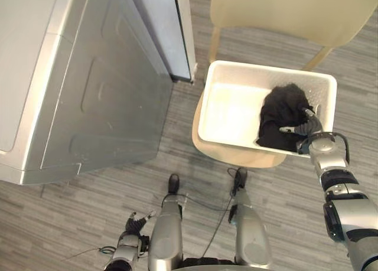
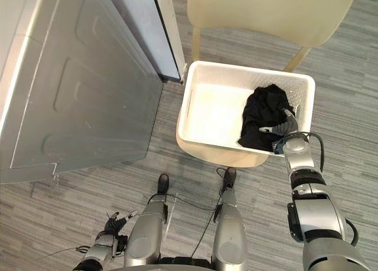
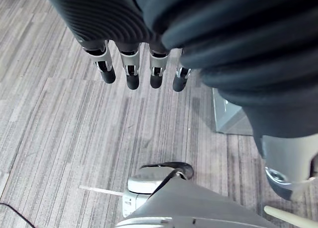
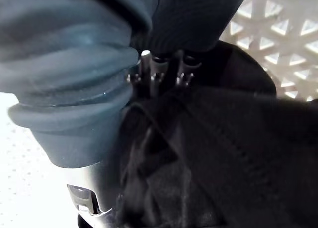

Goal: Pick up the laundry basket with both hands and put the clothes into the washing machine.

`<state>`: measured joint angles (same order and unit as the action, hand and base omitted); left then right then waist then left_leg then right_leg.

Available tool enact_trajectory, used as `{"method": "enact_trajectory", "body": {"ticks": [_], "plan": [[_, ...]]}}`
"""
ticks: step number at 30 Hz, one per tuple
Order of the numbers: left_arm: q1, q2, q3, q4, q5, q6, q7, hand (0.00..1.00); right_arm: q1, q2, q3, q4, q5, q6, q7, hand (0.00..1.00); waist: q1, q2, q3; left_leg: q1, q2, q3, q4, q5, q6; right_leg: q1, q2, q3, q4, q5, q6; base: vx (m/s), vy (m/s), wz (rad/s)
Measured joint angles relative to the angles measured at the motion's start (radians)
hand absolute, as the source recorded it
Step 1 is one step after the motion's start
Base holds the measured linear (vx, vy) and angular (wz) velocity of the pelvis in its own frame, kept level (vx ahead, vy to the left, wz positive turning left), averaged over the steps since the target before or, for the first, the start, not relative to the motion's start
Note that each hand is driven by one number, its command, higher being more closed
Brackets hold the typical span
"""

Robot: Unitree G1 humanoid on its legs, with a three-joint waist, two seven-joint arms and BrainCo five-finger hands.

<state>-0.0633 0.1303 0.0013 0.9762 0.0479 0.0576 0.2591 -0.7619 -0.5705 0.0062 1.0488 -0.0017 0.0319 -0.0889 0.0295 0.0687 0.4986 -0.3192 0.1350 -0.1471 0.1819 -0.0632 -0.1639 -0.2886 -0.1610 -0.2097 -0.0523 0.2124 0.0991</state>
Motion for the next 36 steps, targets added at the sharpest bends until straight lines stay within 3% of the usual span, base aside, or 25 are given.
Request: {"method": "enact_trajectory", "body": {"ticks": [7,10,11,22,28,36], "plan": [[-0.055,-0.023,0.01,-0.048,-0.076,-0.003,0.052,0.0,-0.067,-0.064,-0.029,0.075,-0.001,0.014,-0.094,0.0,0.072,0.009,0.013,-0.17,-0.007,-0.054,0.029,0.021,-0.004,-0.151,-0.008,-0.037,0.059,-0.003,0.001,-0.04,0.002,0.18],[-0.067,-0.032,0.027,-0.077,-0.077,-0.002,0.067,0.0,-0.06,-0.066,-0.042,0.064,0.004,0.015,-0.138,0.0,0.083,0.009,0.013,-0.206,-0.016,-0.068,0.022,0.039,-0.003,-0.195,-0.023,-0.047,0.102,-0.025,0.006,-0.04,0.024,0.21],[-0.075,-0.042,0.041,-0.084,-0.078,-0.002,0.073,0.0,-0.049,-0.068,-0.046,0.064,0.017,0.015,-0.152,1.0,0.095,0.009,0.013,-0.208,-0.016,-0.068,0.017,0.043,-0.004,-0.201,-0.025,-0.05,0.112,-0.028,0.005,-0.03,0.012,0.1],[-0.076,-0.063,0.081,-0.121,-0.116,-0.002,0.08,0.0,0.023,-0.023,-0.193,0.025,0.053,0.016,-0.17,1.0,0.106,0.002,0.011,-0.189,-0.012,-0.081,-0.008,0.069,-0.004,-0.204,-0.031,-0.065,0.157,-0.055,0.002,0.0,0.002,0.05],[-0.077,-0.068,0.079,-0.12,-0.119,-0.001,0.093,0.0,0.066,0.062,-0.276,0.035,0.131,0.057,-0.162,1.0,0.117,-0.005,0.01,-0.134,-0.011,-0.078,-0.01,0.07,-0.004,-0.157,-0.031,-0.059,0.17,-0.061,-0.001,0.0,0.0,0.0],[-0.06,-0.024,0.067,-0.099,-0.122,0.013,0.09,0.0,0.1,0.142,-0.307,-0.06,0.324,0.054,-0.18,1.0,0.099,-0.059,0.001,-0.003,-0.01,-0.043,-0.083,0.092,0.006,-0.06,-0.032,-0.03,0.129,-0.056,0.011,-0.03,-0.002,-0.06]]}}
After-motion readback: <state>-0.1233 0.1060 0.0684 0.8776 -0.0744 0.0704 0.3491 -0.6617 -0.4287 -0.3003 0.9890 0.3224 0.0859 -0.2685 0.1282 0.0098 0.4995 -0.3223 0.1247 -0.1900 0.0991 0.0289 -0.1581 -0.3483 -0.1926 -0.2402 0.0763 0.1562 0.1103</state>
